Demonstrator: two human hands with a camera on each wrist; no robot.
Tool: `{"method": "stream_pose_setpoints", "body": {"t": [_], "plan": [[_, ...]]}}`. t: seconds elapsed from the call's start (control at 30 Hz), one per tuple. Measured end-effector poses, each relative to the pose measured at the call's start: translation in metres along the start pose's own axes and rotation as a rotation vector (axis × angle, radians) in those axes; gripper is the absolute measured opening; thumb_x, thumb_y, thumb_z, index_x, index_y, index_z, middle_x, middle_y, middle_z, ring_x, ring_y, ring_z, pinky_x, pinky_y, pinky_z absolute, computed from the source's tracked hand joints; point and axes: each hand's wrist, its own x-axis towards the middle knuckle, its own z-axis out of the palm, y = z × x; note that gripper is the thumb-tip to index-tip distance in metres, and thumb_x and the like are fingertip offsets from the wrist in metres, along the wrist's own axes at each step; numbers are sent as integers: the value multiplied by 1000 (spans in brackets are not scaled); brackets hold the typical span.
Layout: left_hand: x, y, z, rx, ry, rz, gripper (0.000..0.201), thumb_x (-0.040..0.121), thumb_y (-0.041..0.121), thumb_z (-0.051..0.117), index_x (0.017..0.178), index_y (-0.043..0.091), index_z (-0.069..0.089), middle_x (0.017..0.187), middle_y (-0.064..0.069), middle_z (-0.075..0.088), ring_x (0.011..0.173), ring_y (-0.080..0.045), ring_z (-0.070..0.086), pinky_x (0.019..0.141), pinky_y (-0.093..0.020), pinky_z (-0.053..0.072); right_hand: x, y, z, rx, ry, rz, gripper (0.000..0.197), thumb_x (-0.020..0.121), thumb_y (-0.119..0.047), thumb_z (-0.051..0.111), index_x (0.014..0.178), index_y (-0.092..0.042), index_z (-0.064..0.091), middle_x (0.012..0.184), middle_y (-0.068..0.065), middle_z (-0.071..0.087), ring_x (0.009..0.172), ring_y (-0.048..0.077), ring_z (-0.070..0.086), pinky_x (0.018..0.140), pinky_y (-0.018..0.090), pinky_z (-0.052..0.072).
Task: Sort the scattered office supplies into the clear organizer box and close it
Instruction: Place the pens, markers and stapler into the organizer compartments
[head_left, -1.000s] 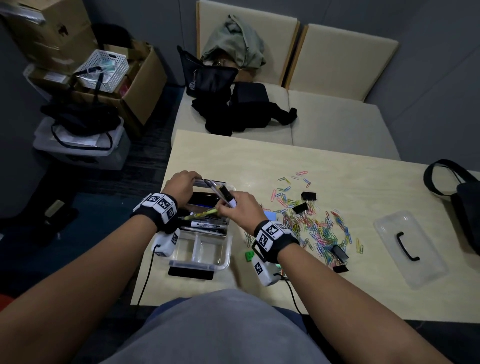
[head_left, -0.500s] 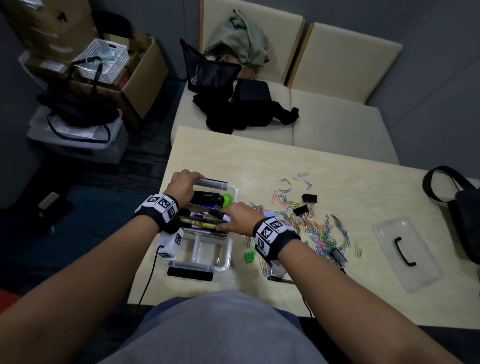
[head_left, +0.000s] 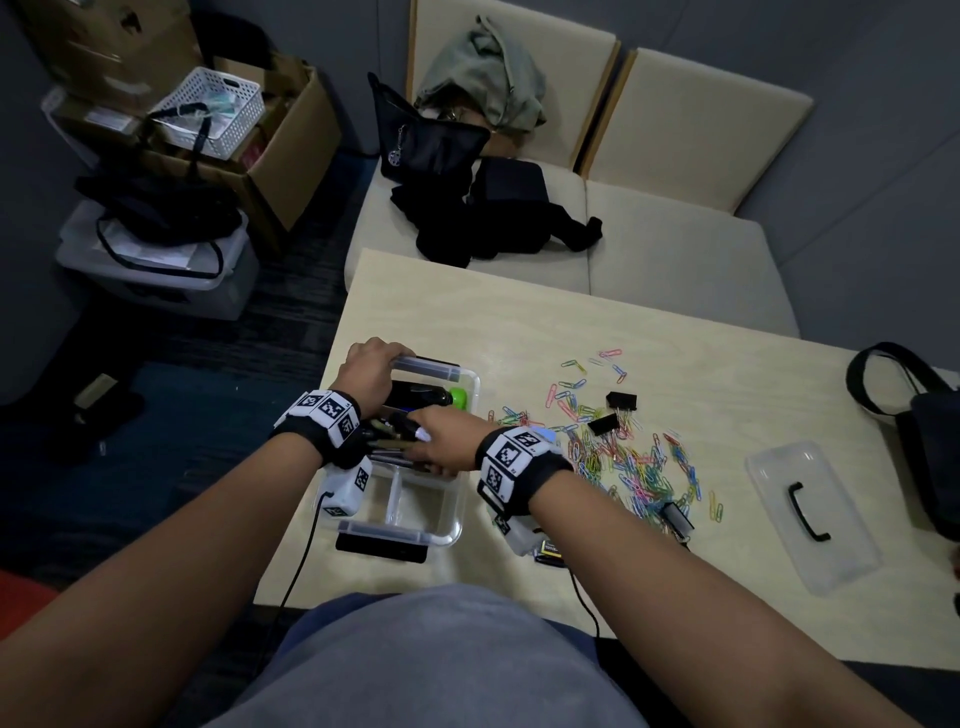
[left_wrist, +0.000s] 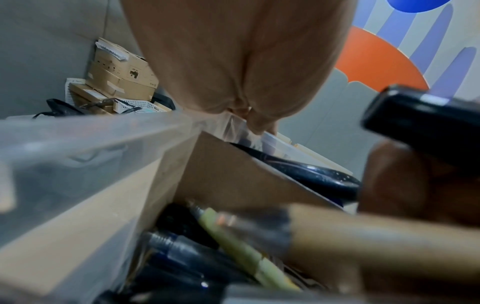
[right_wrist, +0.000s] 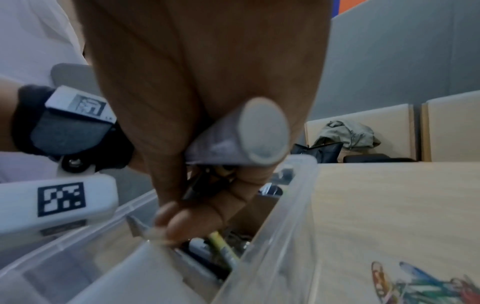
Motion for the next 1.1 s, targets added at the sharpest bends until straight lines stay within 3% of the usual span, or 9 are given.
{"method": "stream_pose_setpoints", "body": {"t": [0.13,0.27,0.33,0.43,0.57,0.73,0.83,0.93,1.1], "plan": [[0,0,1,-12,9,-8,60,87,-13,32,127,22,60,115,-12,53,114,-35,41,97,-49,40,18,0,12,-160,15,13,12,94,-14,57,95,-3,53,91,15,58,84,32,58,66,32,42],[0,1,1,-16,10,-7,59,87,-13,33,126,22,60,116,-12,53,113,-35,42,97,-49,40,23,2,16,-233,17,16,21,97,-20,55,81,-9,48,90,16,55,80,29,51,68,32,41],[0,0,1,-21,11,-8,59,87,-13,33,126,22,60,116,-13,53,114,-36,42,97,-49,40,24,2,17,-251,8,6,24,98,-27,54,96,-3,56,100,21,61,88,33,56,74,36,45],[0,-1,1,-22,10,-8,59,87,-12,33,127,22,60,116,-13,53,114,-36,42,97,-50,40,22,4,17,-277,33,6,35,101,-32,50,119,-2,55,109,22,62,98,35,59,77,38,47],[0,-1,2,-31,13,-1,57,88,-10,33,126,23,60,116,-13,53,114,-36,42,98,-50,40,16,8,9,-244,172,-6,31,102,-34,46,117,-7,53,106,18,65,96,34,61,74,40,50],[0,-2,1,-30,11,1,53,91,-7,35,127,24,60,118,-12,53,115,-35,42,98,-50,40,10,21,-3,-95,228,83,44,95,-48,53,120,-12,45,106,11,62,91,30,61,75,39,51],[0,-2,2,-26,12,0,55,91,-8,34,127,24,60,118,-11,53,115,-35,42,98,-50,40,4,19,-9,-68,163,83,35,96,-31,53,121,-9,43,99,8,57,85,27,55,69,34,44],[0,-2,2,-17,8,-2,57,90,-10,34,128,24,60,118,-12,53,114,-36,42,97,-51,41,3,13,-7,-131,107,-3,22,95,-11,49,115,-5,54,102,13,58,86,25,50,71,30,36],[1,-2,3,-22,16,-11,55,91,-9,35,127,24,60,118,-12,53,115,-35,42,98,-51,41,10,4,17,-333,166,-81,28,96,-9,49,122,-4,57,111,20,58,99,34,58,80,41,49]]}}
